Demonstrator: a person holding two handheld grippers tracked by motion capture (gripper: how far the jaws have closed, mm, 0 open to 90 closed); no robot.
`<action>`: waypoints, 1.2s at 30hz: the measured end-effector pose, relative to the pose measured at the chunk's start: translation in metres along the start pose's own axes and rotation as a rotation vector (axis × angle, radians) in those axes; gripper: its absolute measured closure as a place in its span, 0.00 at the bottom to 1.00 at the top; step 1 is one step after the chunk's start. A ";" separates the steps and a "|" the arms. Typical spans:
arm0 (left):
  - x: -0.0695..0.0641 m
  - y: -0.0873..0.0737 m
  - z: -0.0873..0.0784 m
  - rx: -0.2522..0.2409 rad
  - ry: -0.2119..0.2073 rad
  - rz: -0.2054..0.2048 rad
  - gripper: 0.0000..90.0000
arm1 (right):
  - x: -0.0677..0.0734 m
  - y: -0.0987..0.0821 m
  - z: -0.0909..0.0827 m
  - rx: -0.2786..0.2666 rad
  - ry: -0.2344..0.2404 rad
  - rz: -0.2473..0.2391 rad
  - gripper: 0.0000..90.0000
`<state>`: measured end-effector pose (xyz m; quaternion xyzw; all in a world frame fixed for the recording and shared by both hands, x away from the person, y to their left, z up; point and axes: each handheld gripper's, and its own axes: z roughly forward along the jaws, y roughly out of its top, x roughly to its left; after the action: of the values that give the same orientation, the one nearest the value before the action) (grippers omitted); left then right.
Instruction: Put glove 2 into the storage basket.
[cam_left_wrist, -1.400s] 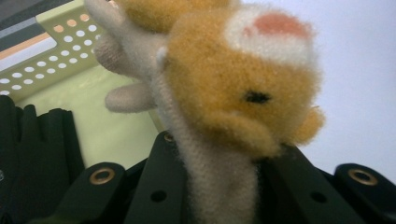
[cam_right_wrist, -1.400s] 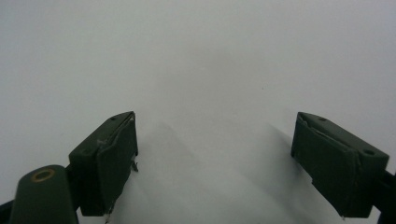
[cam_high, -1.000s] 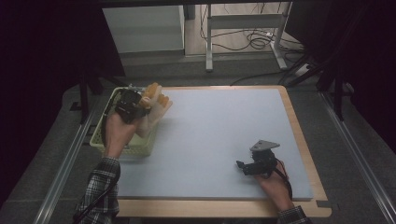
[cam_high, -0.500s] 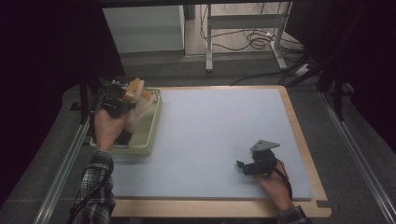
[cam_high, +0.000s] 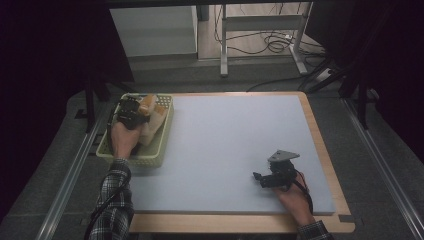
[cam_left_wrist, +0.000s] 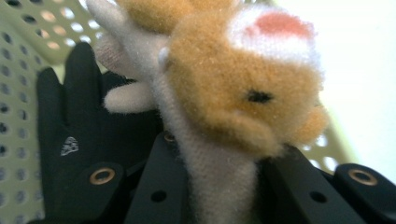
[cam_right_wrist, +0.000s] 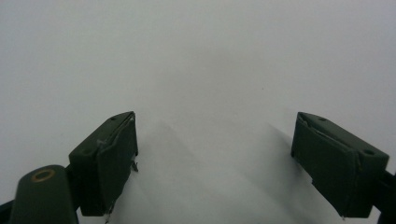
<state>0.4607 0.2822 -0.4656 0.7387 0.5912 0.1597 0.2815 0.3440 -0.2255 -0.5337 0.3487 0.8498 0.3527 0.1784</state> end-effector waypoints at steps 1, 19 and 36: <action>0.000 -0.001 0.004 0.009 0.001 0.003 0.89 | 0.000 0.000 0.000 0.000 0.000 0.000 0.16; -0.014 -0.002 0.036 0.212 0.018 0.074 0.16 | 0.000 0.000 0.000 0.000 -0.001 -0.002 0.16; 0.016 -0.014 0.011 0.141 0.076 0.010 0.72 | 0.000 0.000 0.000 0.001 -0.001 -0.002 0.16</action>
<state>0.4598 0.2974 -0.4845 0.7530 0.6075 0.1471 0.2055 0.3440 -0.2256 -0.5336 0.3482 0.8502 0.3520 0.1791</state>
